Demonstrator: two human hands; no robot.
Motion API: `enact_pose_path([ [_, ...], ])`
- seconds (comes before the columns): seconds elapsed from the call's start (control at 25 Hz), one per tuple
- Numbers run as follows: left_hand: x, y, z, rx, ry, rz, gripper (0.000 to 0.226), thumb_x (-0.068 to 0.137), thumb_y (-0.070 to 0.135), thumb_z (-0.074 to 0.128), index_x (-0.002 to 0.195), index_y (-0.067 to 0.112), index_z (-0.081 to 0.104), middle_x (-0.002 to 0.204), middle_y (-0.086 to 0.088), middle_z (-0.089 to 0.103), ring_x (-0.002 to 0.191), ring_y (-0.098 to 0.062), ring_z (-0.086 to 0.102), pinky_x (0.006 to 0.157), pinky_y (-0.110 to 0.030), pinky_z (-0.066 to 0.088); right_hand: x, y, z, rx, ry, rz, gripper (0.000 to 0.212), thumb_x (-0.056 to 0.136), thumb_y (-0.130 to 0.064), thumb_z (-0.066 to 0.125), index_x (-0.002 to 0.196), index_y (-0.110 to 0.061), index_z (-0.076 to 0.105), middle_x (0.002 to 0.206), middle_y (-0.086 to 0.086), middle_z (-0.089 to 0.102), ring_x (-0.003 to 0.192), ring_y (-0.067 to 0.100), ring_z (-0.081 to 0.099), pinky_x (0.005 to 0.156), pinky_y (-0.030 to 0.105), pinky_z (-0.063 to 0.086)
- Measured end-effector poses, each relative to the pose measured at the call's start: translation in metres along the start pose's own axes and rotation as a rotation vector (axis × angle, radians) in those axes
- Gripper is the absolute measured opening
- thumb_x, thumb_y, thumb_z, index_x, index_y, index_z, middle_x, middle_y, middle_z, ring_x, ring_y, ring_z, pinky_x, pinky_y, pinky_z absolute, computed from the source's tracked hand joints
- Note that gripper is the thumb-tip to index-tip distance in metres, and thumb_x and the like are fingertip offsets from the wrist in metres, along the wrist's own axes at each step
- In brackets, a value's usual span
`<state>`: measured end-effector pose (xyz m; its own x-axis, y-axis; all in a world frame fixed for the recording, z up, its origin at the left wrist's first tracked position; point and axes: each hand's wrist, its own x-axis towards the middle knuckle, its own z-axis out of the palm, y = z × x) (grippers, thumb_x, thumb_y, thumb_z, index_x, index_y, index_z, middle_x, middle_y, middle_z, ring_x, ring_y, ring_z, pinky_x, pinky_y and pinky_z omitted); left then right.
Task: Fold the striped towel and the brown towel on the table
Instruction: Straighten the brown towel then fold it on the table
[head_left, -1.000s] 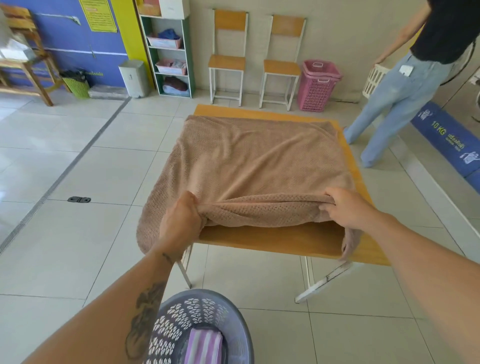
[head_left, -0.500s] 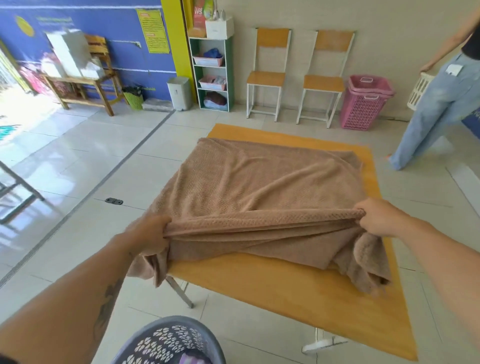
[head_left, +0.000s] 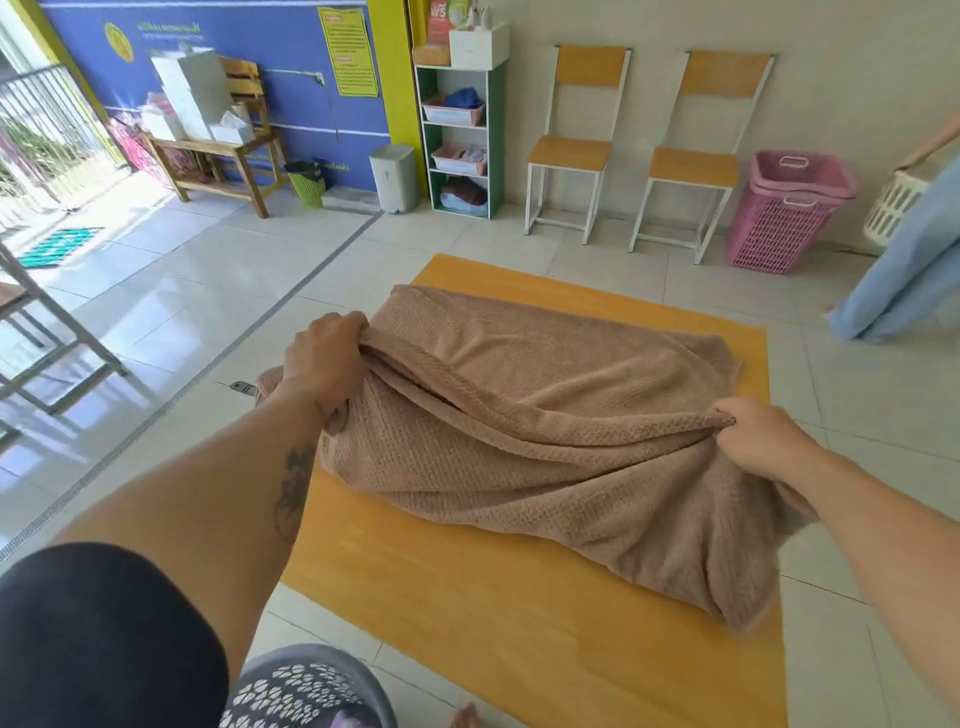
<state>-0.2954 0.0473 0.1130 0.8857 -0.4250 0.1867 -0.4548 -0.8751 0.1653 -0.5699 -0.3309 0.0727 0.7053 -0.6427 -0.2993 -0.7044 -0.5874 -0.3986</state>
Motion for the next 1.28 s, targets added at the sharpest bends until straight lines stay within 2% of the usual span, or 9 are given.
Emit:
enact_pose_path([
  [0.12,0.042,0.001,0.013,0.048,-0.049,0.056,0.034,0.086,0.003,0.042,0.105,0.021,0.063,0.103,-0.008,0.054,0.097,-0.036,0.056,0.075,-0.044,0.047,0.022,-0.013,-0.012,0.060,0.023,0.032,0.012,0.086,-0.021,0.053,0.087,-0.018,0.065,0.096,0.010,0.065,0.084,0.026,0.058,0.070,0.037,0.046],
  [0.28,0.121,0.006,0.036,0.173,-0.118,0.238,0.035,0.087,0.007,0.046,0.112,0.027,0.060,0.106,-0.004,0.054,0.101,-0.030,0.053,0.072,-0.039,0.040,0.064,-0.033,-0.033,0.018,0.092,0.046,0.024,0.091,-0.036,0.055,0.089,-0.019,0.072,0.093,0.005,0.066,0.086,0.026,0.058,0.082,0.040,0.050],
  [0.4,0.188,0.020,0.059,0.157,-0.155,0.315,0.035,0.082,0.009,0.049,0.111,0.027,0.057,0.106,-0.003,0.061,0.100,-0.030,0.056,0.072,-0.039,0.043,0.110,-0.040,-0.041,-0.030,0.081,0.122,0.021,0.091,-0.043,0.056,0.092,-0.029,0.072,0.098,0.004,0.062,0.091,0.026,0.055,0.081,0.038,0.047],
  [0.6,0.261,0.063,0.103,-0.023,-0.159,0.154,0.027,0.079,0.011,0.053,0.101,0.021,0.066,0.103,-0.007,0.064,0.101,-0.034,0.058,0.079,-0.039,0.046,0.173,-0.052,-0.027,-0.138,0.086,0.186,0.014,0.088,-0.028,0.056,0.078,-0.022,0.063,0.087,0.003,0.064,0.080,0.026,0.057,0.069,0.036,0.047],
  [0.8,0.295,0.076,0.140,-0.069,-0.119,0.068,0.026,0.080,0.012,0.055,0.102,0.018,0.068,0.103,-0.011,0.064,0.099,-0.036,0.058,0.080,-0.041,0.047,0.211,-0.059,-0.016,-0.154,0.256,0.181,0.007,0.085,-0.016,0.051,0.086,-0.020,0.055,0.090,0.003,0.059,0.081,0.028,0.052,0.067,0.035,0.039],
  [0.92,0.311,0.064,0.159,-0.006,-0.097,0.067,0.032,0.078,0.010,0.055,0.109,0.015,0.063,0.103,-0.015,0.061,0.098,-0.039,0.057,0.084,-0.047,0.048,0.231,-0.061,-0.015,-0.336,0.372,0.146,0.007,0.090,-0.018,0.048,0.092,-0.025,0.049,0.093,0.002,0.054,0.086,0.028,0.047,0.079,0.039,0.033],
  [1.04,0.310,0.049,0.179,0.214,-0.123,0.099,0.034,0.080,0.011,0.054,0.113,0.013,0.057,0.107,-0.017,0.055,0.102,-0.040,0.052,0.087,-0.050,0.043,0.248,-0.051,0.000,-0.444,0.412,0.199,0.015,0.096,-0.025,0.045,0.109,-0.023,0.052,0.113,0.006,0.057,0.108,0.031,0.049,0.090,0.046,0.033],
  [1.16,0.299,0.049,0.187,0.332,-0.056,0.229,0.046,0.073,0.010,0.064,0.118,0.015,0.057,0.121,-0.018,0.048,0.111,-0.039,0.045,0.091,-0.054,0.036,0.251,-0.043,0.019,-0.504,0.365,0.240,0.027,0.093,-0.028,0.054,0.118,-0.019,0.052,0.123,0.010,0.052,0.114,0.033,0.045,0.093,0.048,0.034],
  [1.28,0.271,0.079,0.191,0.159,0.001,0.567,0.053,0.066,0.008,0.069,0.117,0.018,0.061,0.125,-0.012,0.050,0.113,-0.036,0.046,0.094,-0.057,0.033,0.246,-0.047,0.027,-0.524,0.405,0.137,0.039,0.086,-0.029,0.059,0.122,-0.017,0.048,0.122,0.009,0.047,0.111,0.032,0.042,0.092,0.046,0.036],
])
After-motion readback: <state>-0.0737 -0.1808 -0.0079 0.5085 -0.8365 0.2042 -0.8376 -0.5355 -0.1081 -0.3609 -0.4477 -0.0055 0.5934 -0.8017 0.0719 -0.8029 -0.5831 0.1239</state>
